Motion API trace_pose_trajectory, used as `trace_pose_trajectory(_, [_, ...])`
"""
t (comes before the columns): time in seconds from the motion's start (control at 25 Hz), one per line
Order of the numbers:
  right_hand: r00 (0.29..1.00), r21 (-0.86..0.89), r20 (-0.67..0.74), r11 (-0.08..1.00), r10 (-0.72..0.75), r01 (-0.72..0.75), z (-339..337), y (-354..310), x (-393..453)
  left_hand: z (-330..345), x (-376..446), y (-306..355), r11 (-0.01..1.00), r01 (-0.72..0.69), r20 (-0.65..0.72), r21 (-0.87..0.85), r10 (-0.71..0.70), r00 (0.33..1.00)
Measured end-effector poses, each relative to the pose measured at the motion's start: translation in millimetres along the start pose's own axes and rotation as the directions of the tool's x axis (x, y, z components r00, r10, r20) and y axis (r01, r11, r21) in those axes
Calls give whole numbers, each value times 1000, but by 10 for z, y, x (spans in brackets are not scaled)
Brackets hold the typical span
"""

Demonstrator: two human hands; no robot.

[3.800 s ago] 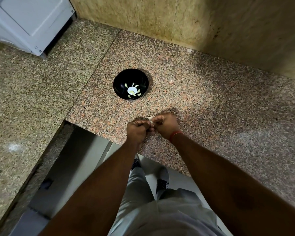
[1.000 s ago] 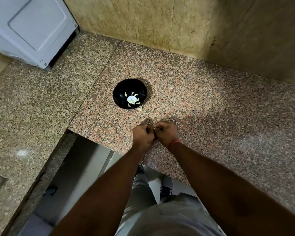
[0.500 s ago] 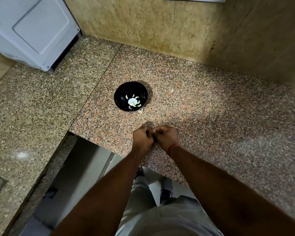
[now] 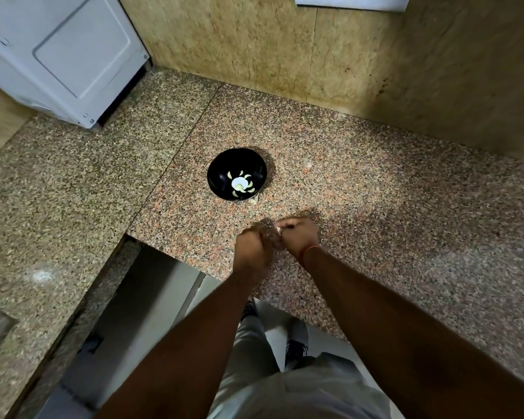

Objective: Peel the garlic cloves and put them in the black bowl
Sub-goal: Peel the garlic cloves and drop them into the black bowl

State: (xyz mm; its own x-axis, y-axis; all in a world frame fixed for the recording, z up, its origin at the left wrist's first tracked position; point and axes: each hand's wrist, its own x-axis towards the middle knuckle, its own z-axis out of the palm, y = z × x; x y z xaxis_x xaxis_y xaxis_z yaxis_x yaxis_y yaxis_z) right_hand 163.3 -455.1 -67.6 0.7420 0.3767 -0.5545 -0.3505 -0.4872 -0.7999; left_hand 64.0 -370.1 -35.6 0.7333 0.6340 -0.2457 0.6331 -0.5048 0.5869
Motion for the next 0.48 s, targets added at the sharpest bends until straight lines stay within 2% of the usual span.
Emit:
trace_pose_trajectory(0.16, [999, 75, -42, 997, 28, -24, -28, -193, -25, 12, -30, -33, 1000, 9, 4, 2, -9, 1000])
trace_pose_trajectory(0.36, [985, -116, -70, 982, -157, 149, 20, -127, -79, 0, 6, 26, 999, -24, 42, 38, 22, 999])
trace_pose_trajectory(0.4, [982, -170, -83, 973, -172, 156, 19, -45, -100, 7, -2, 41, 998, -45, 55, 51, 42, 998])
trace_pose_trajectory(0.48, [995, -283, -27, 956, -91, 79, -20, 142, -117, 72, -52, 20, 999, -40, 61, 3, 39, 997])
